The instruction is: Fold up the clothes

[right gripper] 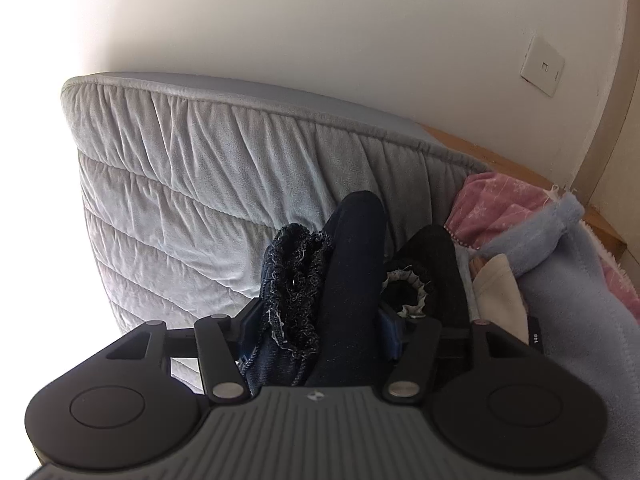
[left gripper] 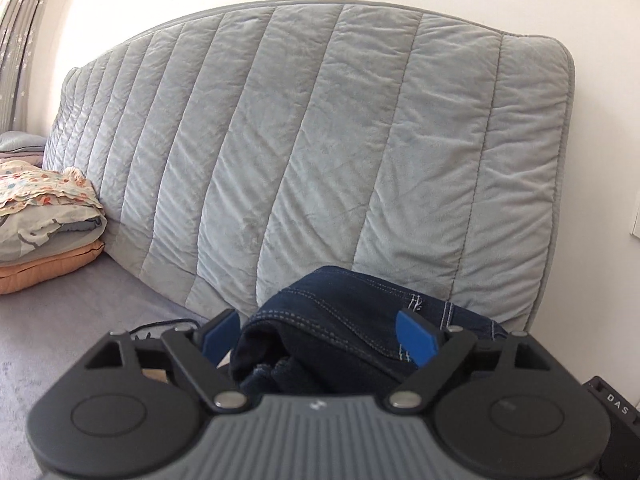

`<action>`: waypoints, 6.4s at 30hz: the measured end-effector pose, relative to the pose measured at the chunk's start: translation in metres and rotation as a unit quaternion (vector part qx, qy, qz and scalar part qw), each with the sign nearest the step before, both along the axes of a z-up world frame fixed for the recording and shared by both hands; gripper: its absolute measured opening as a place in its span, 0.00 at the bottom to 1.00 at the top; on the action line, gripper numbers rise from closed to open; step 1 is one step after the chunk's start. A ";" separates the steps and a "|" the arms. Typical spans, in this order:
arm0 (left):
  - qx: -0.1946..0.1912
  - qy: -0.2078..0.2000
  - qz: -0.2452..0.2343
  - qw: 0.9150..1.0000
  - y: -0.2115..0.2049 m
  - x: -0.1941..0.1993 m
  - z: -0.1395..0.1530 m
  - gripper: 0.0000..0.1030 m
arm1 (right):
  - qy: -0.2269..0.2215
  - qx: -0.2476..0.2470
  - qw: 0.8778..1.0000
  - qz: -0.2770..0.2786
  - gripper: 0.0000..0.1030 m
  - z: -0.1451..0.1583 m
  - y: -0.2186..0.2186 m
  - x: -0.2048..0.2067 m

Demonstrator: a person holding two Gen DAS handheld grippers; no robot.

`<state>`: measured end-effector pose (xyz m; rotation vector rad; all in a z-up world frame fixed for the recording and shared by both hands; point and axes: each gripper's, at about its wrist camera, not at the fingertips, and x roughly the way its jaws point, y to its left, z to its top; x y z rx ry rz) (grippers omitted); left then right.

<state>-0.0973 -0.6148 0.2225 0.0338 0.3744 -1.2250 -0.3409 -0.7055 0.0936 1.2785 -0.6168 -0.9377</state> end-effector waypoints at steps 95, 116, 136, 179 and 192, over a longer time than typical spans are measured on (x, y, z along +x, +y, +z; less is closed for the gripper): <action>0.113 -0.053 0.470 0.873 0.554 -0.022 0.016 1.00 | 0.235 -0.460 0.792 0.326 1.00 0.175 0.315 0.152; 0.205 0.063 0.531 0.820 0.596 0.056 -0.135 1.00 | 0.441 -0.257 0.533 0.675 1.00 -0.036 0.500 0.302; 0.171 0.107 0.541 0.816 0.603 0.096 -0.214 1.00 | 0.474 -0.372 0.560 0.569 1.00 -0.077 0.526 0.322; 0.152 0.109 0.535 0.824 0.603 0.129 -0.219 1.00 | 0.506 -0.380 0.568 0.526 1.00 -0.085 0.521 0.353; 0.150 0.100 0.540 0.822 0.601 0.126 -0.221 1.00 | 0.503 -0.383 0.572 0.522 1.00 -0.086 0.522 0.352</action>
